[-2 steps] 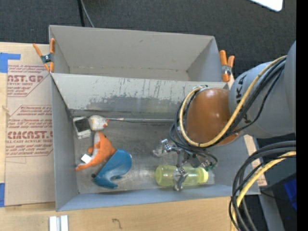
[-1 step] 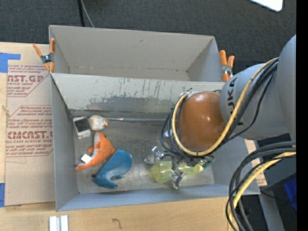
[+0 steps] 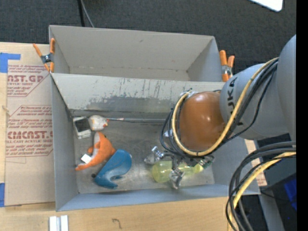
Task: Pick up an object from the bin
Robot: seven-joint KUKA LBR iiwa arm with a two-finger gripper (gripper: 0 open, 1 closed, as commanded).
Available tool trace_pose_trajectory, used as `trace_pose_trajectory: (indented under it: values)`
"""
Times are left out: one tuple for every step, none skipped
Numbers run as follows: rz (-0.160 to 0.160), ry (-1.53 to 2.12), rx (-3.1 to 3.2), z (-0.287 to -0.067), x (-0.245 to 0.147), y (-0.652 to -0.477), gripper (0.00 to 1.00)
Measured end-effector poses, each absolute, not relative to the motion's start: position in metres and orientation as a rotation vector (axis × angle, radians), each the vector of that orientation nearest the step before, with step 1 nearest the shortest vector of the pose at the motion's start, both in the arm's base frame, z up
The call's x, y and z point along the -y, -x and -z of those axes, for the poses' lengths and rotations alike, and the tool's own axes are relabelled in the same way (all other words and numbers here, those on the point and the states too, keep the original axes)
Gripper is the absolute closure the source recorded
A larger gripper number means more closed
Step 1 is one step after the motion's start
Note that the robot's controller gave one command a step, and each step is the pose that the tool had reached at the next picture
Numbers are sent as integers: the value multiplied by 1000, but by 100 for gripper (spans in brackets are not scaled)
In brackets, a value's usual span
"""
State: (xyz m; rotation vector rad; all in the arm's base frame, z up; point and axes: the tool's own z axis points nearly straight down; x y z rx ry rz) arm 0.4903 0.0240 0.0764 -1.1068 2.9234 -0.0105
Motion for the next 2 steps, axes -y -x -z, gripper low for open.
trace_pose_trajectory:
  values:
    - [3,1280,-2861,-245,-19,-486,100]
    - [-1,1282,-2864,-243,-20,-485,100]
